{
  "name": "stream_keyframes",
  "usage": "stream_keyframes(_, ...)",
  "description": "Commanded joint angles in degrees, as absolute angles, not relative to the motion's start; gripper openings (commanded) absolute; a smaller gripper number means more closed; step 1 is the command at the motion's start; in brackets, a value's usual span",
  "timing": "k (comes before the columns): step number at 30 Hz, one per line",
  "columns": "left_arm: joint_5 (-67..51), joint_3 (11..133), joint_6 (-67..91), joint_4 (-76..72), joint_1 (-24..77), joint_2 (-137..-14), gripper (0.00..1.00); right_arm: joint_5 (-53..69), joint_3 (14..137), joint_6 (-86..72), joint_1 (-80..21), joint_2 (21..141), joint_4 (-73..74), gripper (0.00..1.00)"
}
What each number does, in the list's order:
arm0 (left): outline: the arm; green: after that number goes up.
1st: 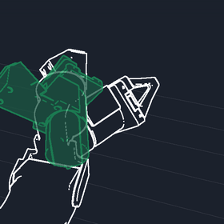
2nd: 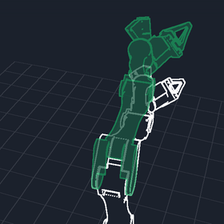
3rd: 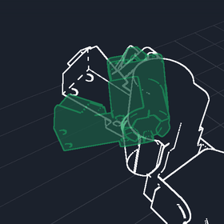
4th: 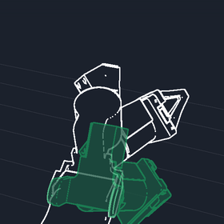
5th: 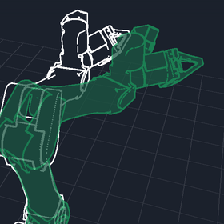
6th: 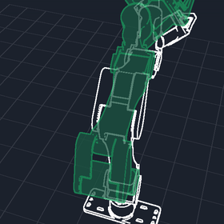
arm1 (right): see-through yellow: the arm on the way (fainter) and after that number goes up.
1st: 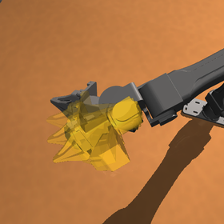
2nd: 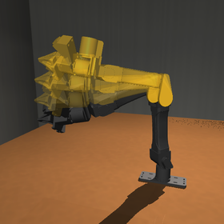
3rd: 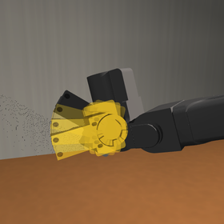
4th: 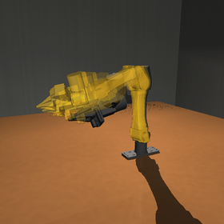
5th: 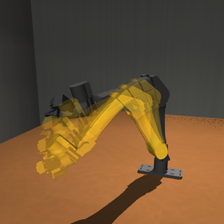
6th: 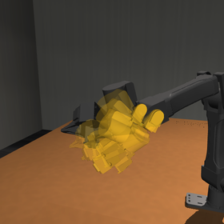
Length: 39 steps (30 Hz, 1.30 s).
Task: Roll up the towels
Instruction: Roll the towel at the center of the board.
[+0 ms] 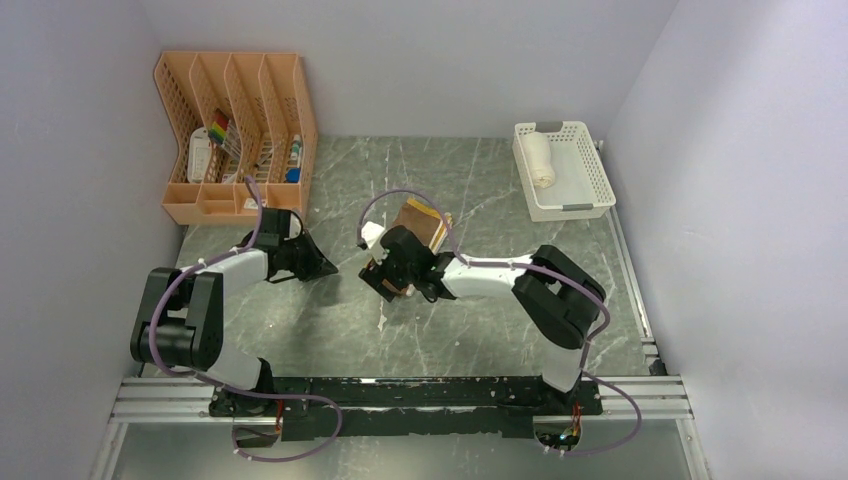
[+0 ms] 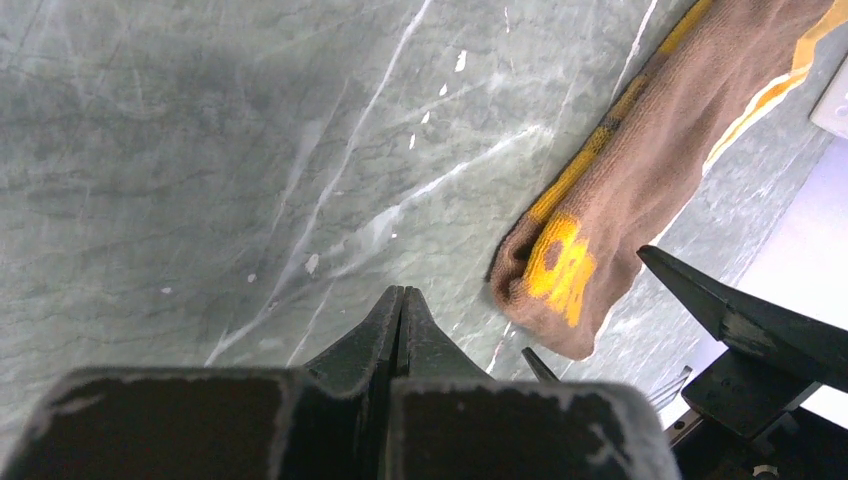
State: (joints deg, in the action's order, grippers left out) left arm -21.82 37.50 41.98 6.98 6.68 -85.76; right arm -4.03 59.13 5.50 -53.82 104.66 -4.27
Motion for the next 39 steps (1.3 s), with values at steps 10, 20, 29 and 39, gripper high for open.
stream_keyframes(10,-24.88,36.47,40.82,5.83,5.14,-85.07,0.07,-8.05,59.36,8.44,-56.67,105.74,-0.36,0.56)
stream_keyframes(20,-25.67,36.69,40.96,5.33,4.66,-86.41,0.07,-14.98,57.66,12.85,-59.81,106.45,-2.64,0.62)
stream_keyframes(29,-25.58,37.44,40.63,6.5,4.42,-86.4,0.07,-22.97,58.17,15.03,-60.49,109.55,-3.19,0.4)
stream_keyframes(39,-27.04,40.15,38.93,9.56,3.12,-85.93,0.07,-11.03,58.98,12.8,-60.43,108.97,0.93,0.0)
